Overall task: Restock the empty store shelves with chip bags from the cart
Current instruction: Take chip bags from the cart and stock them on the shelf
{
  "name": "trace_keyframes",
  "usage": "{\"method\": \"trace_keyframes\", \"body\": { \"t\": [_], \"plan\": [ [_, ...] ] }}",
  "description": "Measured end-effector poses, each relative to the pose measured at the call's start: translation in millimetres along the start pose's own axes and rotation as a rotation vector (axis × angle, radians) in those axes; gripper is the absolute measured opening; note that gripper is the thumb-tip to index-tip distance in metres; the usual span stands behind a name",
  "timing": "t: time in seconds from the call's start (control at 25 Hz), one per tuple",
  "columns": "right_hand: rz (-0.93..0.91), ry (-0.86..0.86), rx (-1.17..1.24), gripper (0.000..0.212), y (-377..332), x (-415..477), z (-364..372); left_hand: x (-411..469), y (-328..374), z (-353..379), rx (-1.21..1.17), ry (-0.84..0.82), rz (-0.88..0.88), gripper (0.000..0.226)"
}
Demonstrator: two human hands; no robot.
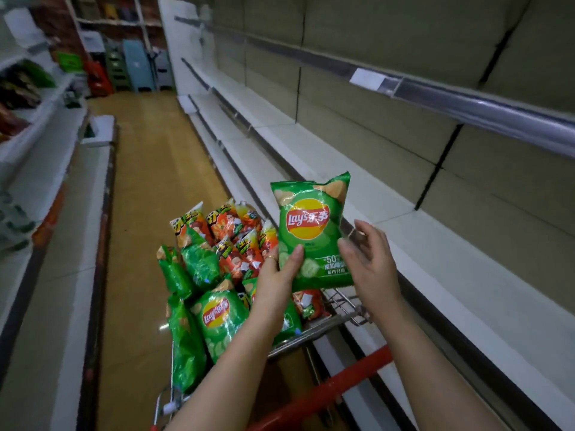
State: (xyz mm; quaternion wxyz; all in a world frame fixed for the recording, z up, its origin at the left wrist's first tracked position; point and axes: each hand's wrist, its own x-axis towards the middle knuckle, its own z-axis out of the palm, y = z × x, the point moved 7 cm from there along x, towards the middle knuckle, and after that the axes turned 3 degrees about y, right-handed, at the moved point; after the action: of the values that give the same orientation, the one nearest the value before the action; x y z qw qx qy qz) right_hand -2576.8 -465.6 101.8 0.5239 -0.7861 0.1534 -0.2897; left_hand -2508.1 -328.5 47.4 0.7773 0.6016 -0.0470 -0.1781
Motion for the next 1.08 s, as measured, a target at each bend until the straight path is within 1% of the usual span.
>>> {"method": "trace_keyframes", "body": {
  "t": [0.04,0.08,0.12,0.16,0.24,0.32,0.4,0.48,0.56,0.72,0.8,0.92,1.08],
  "plan": [
    [0.091,0.008,0.037,0.060,-5,-5,-8,-8,11,6,-0.035,-0.038,0.022,0.059],
    [0.158,0.006,0.064,0.069,-12,-10,-16,-16,21,15,-0.058,-0.088,0.047,0.046],
    [0.183,0.005,0.055,0.072,-24,-15,-26,-26,32,25,-0.076,-0.144,0.066,0.035],
    [0.170,0.016,0.012,0.068,-39,-20,-37,-36,44,35,-0.079,-0.192,0.088,0.030],
    [0.107,0.082,-0.060,0.044,-69,-28,-65,-53,69,57,-0.092,-0.288,0.140,0.027],
    [0.054,0.165,-0.057,0.024,-97,-36,-97,-69,95,84,-0.082,-0.384,0.175,0.023],
    [0.042,0.281,-0.069,0.019,-116,-44,-134,-83,115,116,-0.051,-0.488,0.194,0.020],
    [0.026,0.431,-0.161,0.025,-135,-56,-181,-101,130,158,-0.007,-0.607,0.200,0.023],
    [0.024,0.536,-0.243,0.031,-148,-72,-228,-124,139,200,0.049,-0.715,0.204,0.030],
    [0.122,0.647,-0.359,0.045,-166,-114,-325,-178,149,281,0.195,-0.886,0.259,0.027],
    [0.160,0.703,-0.377,0.051,-173,-137,-374,-208,149,326,0.254,-0.965,0.260,0.030],
    [0.229,0.755,-0.305,0.047,-176,-163,-453,-253,146,400,0.316,-1.051,0.269,0.038],
    [0.301,0.775,-0.244,0.039,-176,-172,-539,-290,139,488,0.370,-1.070,0.302,0.039]
  ]
}}
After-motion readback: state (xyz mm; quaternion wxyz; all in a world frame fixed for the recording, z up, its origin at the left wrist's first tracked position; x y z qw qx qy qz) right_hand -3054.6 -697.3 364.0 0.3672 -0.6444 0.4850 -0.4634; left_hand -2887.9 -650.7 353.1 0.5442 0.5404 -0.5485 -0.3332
